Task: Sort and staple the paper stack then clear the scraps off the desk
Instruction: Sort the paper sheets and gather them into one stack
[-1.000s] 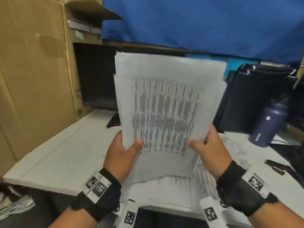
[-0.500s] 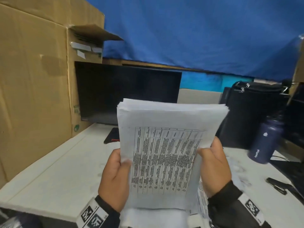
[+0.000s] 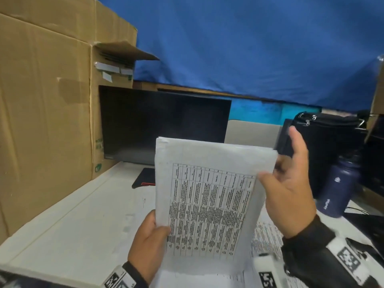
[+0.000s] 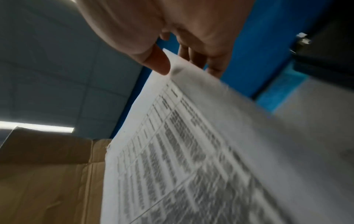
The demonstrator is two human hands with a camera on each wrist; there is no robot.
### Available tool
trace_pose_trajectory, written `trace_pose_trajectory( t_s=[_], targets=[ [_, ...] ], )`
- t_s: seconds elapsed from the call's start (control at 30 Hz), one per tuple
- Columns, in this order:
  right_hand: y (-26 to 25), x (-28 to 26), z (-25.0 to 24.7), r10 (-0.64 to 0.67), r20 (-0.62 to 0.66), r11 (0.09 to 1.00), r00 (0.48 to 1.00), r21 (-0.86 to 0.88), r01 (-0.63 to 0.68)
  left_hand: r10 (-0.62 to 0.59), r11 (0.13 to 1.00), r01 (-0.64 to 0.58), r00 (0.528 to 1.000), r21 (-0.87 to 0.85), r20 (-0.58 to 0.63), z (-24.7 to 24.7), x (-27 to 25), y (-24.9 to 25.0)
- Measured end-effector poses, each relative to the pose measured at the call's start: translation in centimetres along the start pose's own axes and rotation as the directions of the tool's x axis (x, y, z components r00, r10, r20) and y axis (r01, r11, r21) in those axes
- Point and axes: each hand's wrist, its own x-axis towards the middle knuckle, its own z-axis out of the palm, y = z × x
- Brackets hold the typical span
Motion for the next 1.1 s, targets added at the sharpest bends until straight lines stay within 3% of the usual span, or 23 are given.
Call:
trace_pose_trajectory(
  t_s=[0.1, 0.13, 0.27, 0.53, 0.63, 0.7, 0.8, 0.87, 0.9, 0.97, 1.0, 1.03, 1.1],
  targets=[
    [-0.6, 1.0, -0.4, -0.105, 0.137, 0.92, 0.985, -0.363, 0.148, -0.029, 0.999, 0.028, 1.0, 0.027, 0.012, -0.1, 0.2, -1.0],
    [-0.6, 1.1, -0.5, -0.105, 0.145, 0.905, 0.984, -0.397, 0.155, -0.033, 0.998, 0.032, 0.999, 0.05, 0.015, -0.1, 0.2, -1.4],
    [-0.1, 0.8, -0.6, -0.082, 0.137, 0.936, 0.987, -0.33, 0.124, -0.019, 0.99, 0.014, 0.999, 0.139, 0.029, 0.0, 0.3, -2.4],
    [0.6, 0.0, 0.4, -0.065, 0.127, 0.983, 0.99, -0.161, 0.085, -0.024, 0.986, 0.009, 0.996, 0.164, 0.088, -0.4, 0.0, -3.8],
    [1.2, 0.2, 0.7, -0.034, 0.113, 0.993, 0.993, -0.111, 0.047, 0.028, 0.977, -0.031, 0.999, 0.212, 0.021, -0.3, 0.1, -4.3],
    [2.1, 0.9, -0.2, 0.005, 0.046, 0.993, 0.999, -0.119, 0.0, 0.054, 0.98, -0.041, 0.996, 0.193, -0.064, -0.3, 0.1, -4.2],
    [5.4, 2.6, -3.5, 0.084, -0.153, 0.953, 0.985, -0.276, -0.125, 0.069, 0.99, -0.048, 0.984, 0.129, -0.164, -0.8, 0.6, -3.2],
    [8.8, 3.0, -6.1, 0.289, -0.129, 0.794, 0.949, -0.521, -0.313, 0.063, 0.996, -0.045, 0.972, 0.082, -0.227, -1.7, 1.3, -2.5],
    [10.7, 2.7, -7.3, 0.458, -0.061, 0.62, 0.887, -0.693, -0.368, 0.046, 0.998, -0.034, 0.963, 0.051, -0.264, -2.3, 1.7, -2.1],
    [13.9, 1.4, -9.5, 0.729, -0.021, 0.25, 0.684, -0.922, -0.295, 0.013, 1.0, -0.014, 0.95, 0.0, -0.313, -3.3, 2.4, -1.7],
    [14.9, 0.6, -10.4, 0.794, -0.055, 0.117, 0.605, -0.963, -0.241, 0.009, 1.0, -0.012, 0.946, -0.008, -0.324, -3.7, 2.7, -1.5],
    [15.3, -0.2, -11.2, 0.823, -0.094, 0.028, 0.56, -0.978, -0.206, 0.008, 1.0, -0.012, 0.942, -0.009, -0.337, -4.0, 2.9, -1.2],
    [15.5, -1.2, -12.4, 0.846, -0.174, -0.071, 0.503, -0.974, -0.217, 0.016, 0.999, -0.029, 0.929, -0.03, -0.37, -4.4, 3.2, -0.8]
  ],
)
